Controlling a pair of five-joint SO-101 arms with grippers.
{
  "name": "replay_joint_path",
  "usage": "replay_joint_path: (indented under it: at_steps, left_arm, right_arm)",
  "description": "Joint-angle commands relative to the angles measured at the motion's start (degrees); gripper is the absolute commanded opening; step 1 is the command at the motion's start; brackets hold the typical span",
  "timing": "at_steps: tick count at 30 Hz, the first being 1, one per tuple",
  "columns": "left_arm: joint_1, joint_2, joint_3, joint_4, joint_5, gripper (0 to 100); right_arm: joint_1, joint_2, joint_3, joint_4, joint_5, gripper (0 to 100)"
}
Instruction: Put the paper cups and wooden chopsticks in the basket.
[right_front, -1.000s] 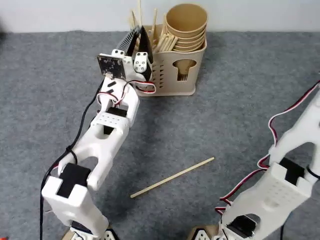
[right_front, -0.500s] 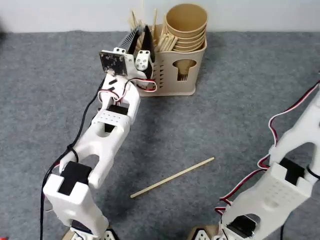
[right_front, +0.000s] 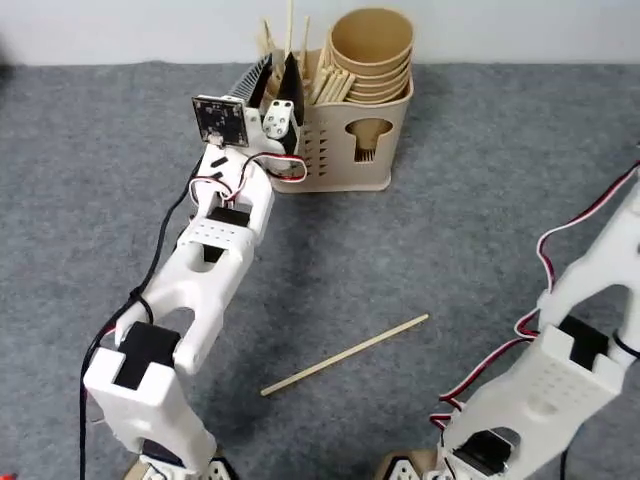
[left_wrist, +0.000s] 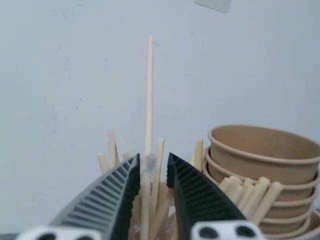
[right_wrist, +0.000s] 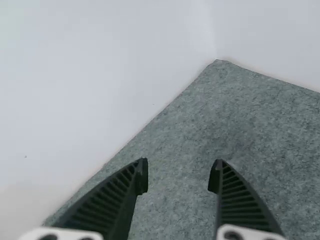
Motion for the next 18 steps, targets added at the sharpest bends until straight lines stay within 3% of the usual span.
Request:
replay_joint_path:
  at_steps: [1, 5, 13, 15, 18]
  left_arm:
    - [-2.20, -7.21, -1.36, -0.79, 0.44, 9]
    - [-5.54, -17.14, 0.84, 3.60, 0.44, 9]
    - [-5.63, -40.35, 2.33, 20.31, 0.53, 9]
    - [-5.89, -45.54, 2.42, 31.65, 0.53, 9]
    - [-5.71, -52.48, 2.42, 56.70, 0.53, 9]
  right_arm:
    - [-0.48, -0.48, -0.26, 0.22, -0.53, 20.8]
    - [-0.48, -0.48, -0.26, 0.22, -0.53, 20.8]
    - [-1.54, -0.48, -0.26, 0.22, -0.53, 20.8]
    - [-1.45, -0.66, -0.26, 0.31, -0.35, 20.8]
    - [-1.63, -0.92, -0.26, 0.31, -0.35, 20.8]
